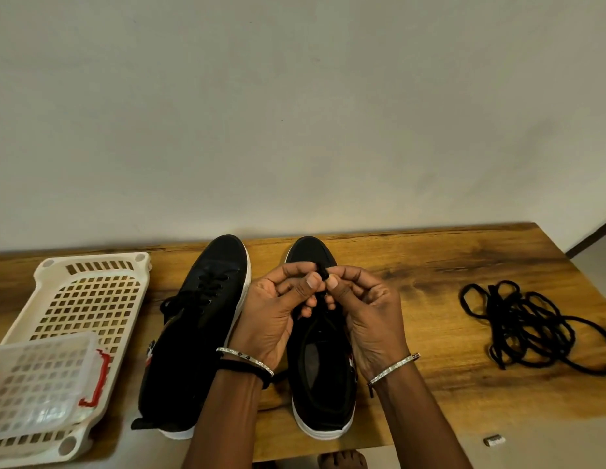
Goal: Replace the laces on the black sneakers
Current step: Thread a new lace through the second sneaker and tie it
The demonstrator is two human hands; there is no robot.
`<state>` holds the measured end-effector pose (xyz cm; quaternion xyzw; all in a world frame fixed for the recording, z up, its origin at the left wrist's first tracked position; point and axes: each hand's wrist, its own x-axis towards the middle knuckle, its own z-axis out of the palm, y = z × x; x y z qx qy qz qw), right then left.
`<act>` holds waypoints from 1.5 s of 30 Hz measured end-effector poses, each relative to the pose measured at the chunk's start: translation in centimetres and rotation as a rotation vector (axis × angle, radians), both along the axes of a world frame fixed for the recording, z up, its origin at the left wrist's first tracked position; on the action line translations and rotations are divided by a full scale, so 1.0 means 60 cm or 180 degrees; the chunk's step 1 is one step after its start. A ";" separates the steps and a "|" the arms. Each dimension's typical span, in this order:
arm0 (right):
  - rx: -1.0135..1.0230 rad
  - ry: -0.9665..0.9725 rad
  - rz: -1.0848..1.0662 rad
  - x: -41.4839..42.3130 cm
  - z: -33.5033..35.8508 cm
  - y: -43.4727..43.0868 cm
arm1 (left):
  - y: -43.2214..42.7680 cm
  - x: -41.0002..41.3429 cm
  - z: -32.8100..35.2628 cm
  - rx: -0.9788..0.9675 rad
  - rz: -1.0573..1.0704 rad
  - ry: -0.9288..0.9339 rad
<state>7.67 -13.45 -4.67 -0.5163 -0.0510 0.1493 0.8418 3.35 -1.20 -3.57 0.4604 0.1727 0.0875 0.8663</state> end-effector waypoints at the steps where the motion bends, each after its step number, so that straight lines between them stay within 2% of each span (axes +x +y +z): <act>1: 0.0026 0.0002 0.0015 0.000 0.001 0.000 | 0.001 0.000 0.000 0.0017 -0.0043 0.0007; 6: 0.0072 0.0072 0.0179 0.000 0.006 -0.005 | 0.005 -0.003 -0.003 0.0212 -0.0282 0.0031; 13: -0.0022 -0.0023 0.0621 0.008 0.005 -0.021 | 0.005 -0.003 -0.005 0.0197 -0.0038 -0.0073; 17: 0.0066 -0.0110 0.0490 0.005 0.005 -0.010 | 0.006 -0.002 -0.008 0.0449 -0.0123 -0.0223; 22: 0.0041 0.0193 0.0083 0.012 -0.009 0.002 | 0.005 -0.003 -0.015 0.0582 -0.0121 -0.0417; 25: -0.0058 0.0111 0.0001 0.012 -0.008 0.007 | 0.002 -0.003 -0.015 0.0832 -0.0041 -0.0493; 33: -0.0099 0.0298 -0.0131 0.011 -0.006 0.012 | 0.010 -0.008 -0.014 0.2074 0.0083 -0.0599; 41: -0.0034 0.0564 -0.0285 0.012 0.000 0.014 | 0.010 -0.007 -0.025 0.4564 0.0596 -0.0967; 43: 0.0084 0.0626 -0.0228 0.011 0.004 0.010 | 0.004 -0.010 -0.024 0.5021 0.0556 -0.0867; 45: 0.0218 0.0670 -0.0101 0.012 0.008 0.005 | 0.001 -0.013 -0.025 0.5218 0.0419 -0.0692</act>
